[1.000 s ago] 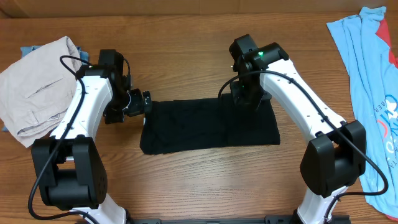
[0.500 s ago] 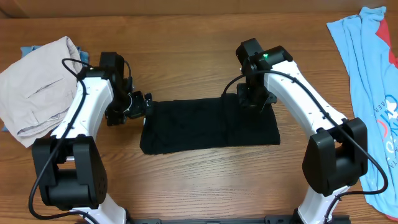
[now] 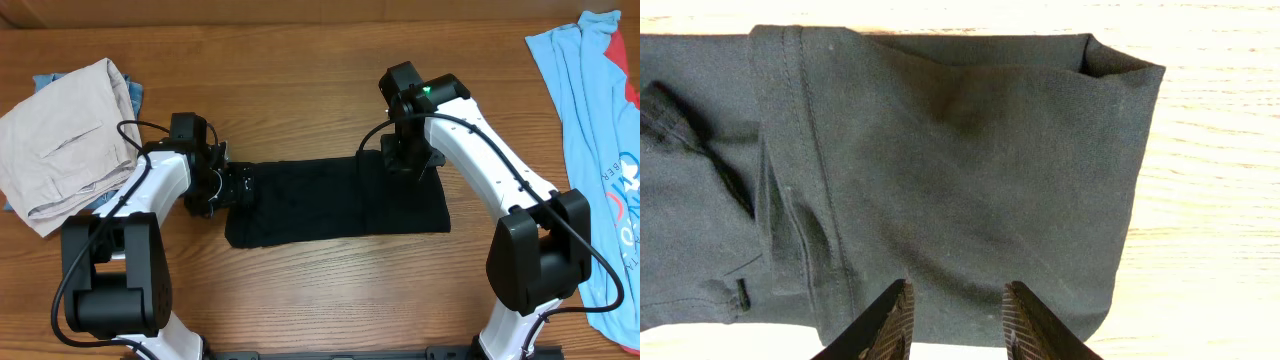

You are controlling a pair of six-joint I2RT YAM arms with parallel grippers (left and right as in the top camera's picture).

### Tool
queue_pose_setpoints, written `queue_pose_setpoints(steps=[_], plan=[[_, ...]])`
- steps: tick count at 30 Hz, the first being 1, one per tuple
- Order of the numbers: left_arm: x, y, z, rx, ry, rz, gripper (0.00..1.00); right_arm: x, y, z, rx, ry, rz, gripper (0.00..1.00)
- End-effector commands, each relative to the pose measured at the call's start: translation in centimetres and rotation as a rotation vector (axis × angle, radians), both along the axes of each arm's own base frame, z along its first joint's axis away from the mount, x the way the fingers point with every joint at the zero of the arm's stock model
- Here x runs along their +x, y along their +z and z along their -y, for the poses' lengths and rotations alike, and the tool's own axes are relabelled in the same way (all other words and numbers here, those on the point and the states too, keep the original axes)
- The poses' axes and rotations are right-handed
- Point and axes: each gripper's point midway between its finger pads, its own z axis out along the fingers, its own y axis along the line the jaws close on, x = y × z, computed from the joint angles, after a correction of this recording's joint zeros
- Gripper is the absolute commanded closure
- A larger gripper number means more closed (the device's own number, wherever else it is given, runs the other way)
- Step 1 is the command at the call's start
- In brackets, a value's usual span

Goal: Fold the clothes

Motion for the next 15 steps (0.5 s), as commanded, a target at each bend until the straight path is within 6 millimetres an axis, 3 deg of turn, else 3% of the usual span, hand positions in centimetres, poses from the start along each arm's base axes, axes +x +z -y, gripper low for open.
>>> queue_pose_setpoints(steps=[1,4,7,11,13,15], plan=[[-1.4,-0.9,2.0,-0.085,-0.075,-0.013,0.12,0.0,0.4,0.1,-0.002,-0.004,0.013,0.67],[-1.6,-1.1,2.5,-0.088,-0.09,-0.013,0.29,0.0,0.4,0.1,-0.003,-0.004,0.012,0.67],[-1.5,-1.1,2.6,-0.087,-0.099,-0.008,0.55,-0.1,0.4,0.1,-0.003,-0.004,0.01,0.67],[-1.5,-1.2,2.6,-0.083,-0.099,-0.009,0.67,-0.2,0.4,0.2,-0.005,-0.004,0.007,0.67],[-1.6,-1.3,1.9,-0.05,-0.092,-0.016,0.85,-0.2,0.4,0.2,-0.005,-0.005,0.007,0.67],[-1.6,-1.3,0.8,-0.008,-0.075,-0.028,0.96,-0.2,0.4,0.2,-0.005,-0.004,0.007,0.68]])
